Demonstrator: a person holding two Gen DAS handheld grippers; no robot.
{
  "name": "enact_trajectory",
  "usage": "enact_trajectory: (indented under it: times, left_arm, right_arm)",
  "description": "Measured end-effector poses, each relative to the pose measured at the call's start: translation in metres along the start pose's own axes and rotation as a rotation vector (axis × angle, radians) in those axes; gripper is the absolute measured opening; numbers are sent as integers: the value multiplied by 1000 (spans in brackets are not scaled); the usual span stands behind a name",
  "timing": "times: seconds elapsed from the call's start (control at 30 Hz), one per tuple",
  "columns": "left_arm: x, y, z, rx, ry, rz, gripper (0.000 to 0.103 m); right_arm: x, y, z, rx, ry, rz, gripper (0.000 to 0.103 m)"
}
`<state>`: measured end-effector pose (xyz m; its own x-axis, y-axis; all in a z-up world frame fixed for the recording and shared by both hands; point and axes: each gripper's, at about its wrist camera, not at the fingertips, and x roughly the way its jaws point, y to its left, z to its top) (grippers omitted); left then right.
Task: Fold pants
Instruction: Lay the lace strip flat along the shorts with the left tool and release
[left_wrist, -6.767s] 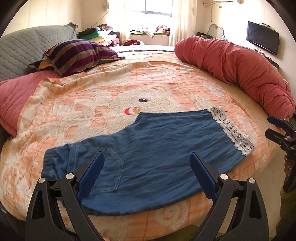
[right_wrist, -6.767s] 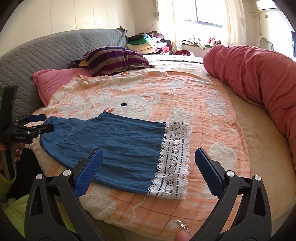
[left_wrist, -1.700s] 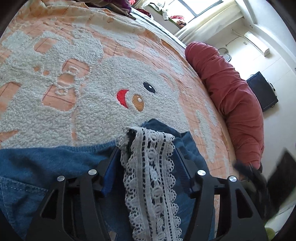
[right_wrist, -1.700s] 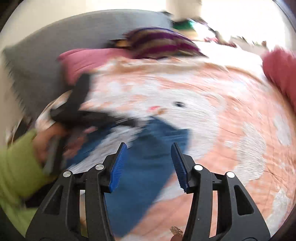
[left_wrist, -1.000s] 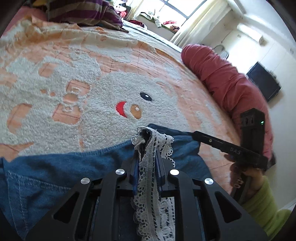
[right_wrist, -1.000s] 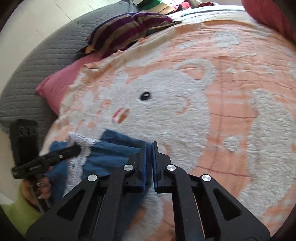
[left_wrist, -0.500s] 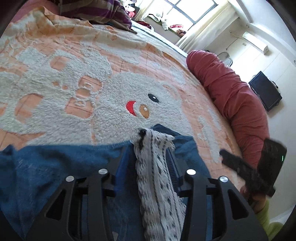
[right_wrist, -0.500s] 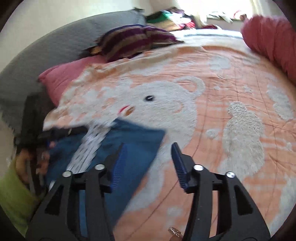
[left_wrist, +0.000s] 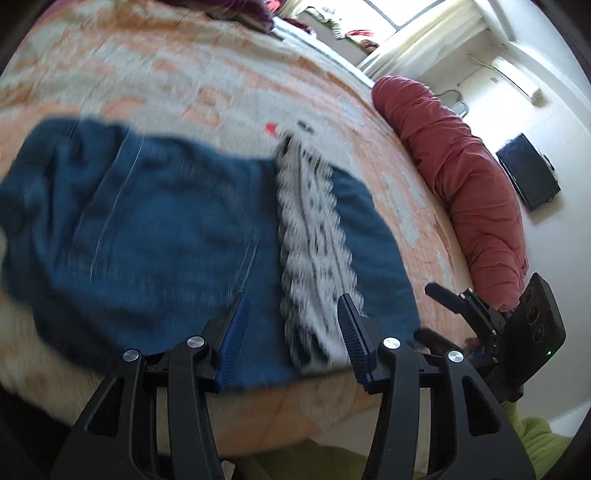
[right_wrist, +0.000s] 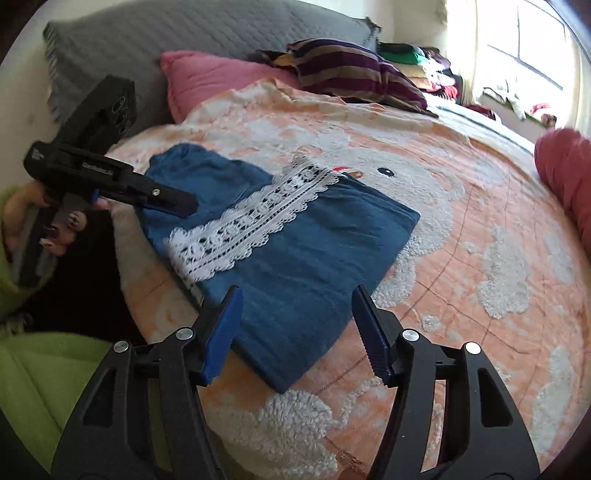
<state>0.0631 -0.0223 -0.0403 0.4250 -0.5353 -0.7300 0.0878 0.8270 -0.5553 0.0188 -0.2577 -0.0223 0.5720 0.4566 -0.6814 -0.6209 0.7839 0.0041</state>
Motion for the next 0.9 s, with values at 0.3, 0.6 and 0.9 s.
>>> enact_trajectory:
  times: [0.3,0.6,0.9]
  left_arm:
    - [23,-8,-21,-49,70,-2,48]
    - [29,-22,-28,-20,37,52,15]
    - [21,-30,-29,69,41,121,14]
  right_arm:
    - [2,12,-7,-20,12,8,54]
    - [1,16,-7,-19,12,6,54]
    - [5,25,7,-29,-21,16,54]
